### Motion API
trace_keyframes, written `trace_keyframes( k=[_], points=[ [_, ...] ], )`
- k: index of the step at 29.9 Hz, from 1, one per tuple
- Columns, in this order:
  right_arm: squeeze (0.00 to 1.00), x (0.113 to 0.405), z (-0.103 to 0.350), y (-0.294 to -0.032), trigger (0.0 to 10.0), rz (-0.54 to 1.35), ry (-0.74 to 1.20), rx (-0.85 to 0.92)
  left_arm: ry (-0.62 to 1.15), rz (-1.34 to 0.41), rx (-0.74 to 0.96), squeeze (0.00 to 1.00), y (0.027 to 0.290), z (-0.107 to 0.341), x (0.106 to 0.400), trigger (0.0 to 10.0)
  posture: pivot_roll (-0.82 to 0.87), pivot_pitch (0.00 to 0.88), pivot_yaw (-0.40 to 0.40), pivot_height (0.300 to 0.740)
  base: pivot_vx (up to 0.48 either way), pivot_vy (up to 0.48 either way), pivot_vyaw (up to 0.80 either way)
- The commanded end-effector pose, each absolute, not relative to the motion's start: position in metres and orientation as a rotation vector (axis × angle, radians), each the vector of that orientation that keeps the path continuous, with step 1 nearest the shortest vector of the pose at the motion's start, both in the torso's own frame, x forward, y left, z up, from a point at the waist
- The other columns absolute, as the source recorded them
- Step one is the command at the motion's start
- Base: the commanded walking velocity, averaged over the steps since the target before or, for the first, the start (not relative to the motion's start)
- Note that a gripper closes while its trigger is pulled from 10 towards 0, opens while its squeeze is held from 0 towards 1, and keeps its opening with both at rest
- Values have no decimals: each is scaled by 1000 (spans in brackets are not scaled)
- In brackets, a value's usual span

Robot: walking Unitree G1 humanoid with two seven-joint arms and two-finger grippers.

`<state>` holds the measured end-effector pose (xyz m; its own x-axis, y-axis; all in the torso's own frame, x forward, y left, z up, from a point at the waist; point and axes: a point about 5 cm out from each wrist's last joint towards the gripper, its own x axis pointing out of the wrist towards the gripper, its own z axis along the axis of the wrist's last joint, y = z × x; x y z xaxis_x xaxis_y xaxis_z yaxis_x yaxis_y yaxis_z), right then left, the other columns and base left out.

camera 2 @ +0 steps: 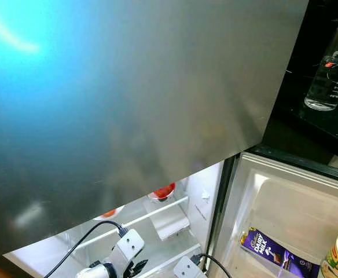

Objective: Restocking fridge

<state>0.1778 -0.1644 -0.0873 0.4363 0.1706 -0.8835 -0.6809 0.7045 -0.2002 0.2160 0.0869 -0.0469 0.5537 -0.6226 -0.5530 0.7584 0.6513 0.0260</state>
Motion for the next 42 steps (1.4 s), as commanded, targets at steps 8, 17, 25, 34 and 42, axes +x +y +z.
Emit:
trace_keyframes(
  k=[8, 17, 25, 34, 42],
  points=[
    [0, 167, -92, -169, 10000, 551, 1034, -583, 589, -802, 294, 0, 98, -54, 211, 10000, -46, 33, 35, 740, -322, 0, 0],
    [0, 161, -95, -173, 10000, 533, 1058, -580, 595, -796, 292, 0, 100, -54, 210, 10000, -48, 34, 35, 740, -324, 0, 0],
    [0, 159, -96, -179, 10000, 481, 1076, -568, 600, -793, 292, 0, 101, -55, 210, 10000, -45, 35, 35, 740, -322, 0, 0],
    [0, 157, -96, -186, 10000, 446, 1087, -565, 606, -789, 297, 0, 102, -56, 209, 10000, -45, 31, 34, 740, -396, 0, 0],
    [0, 161, -94, -186, 10000, 439, 1079, -567, 603, -791, 297, 0, 100, -55, 209, 10000, -45, 23, 31, 740, -480, 0, 0]
  ],
)
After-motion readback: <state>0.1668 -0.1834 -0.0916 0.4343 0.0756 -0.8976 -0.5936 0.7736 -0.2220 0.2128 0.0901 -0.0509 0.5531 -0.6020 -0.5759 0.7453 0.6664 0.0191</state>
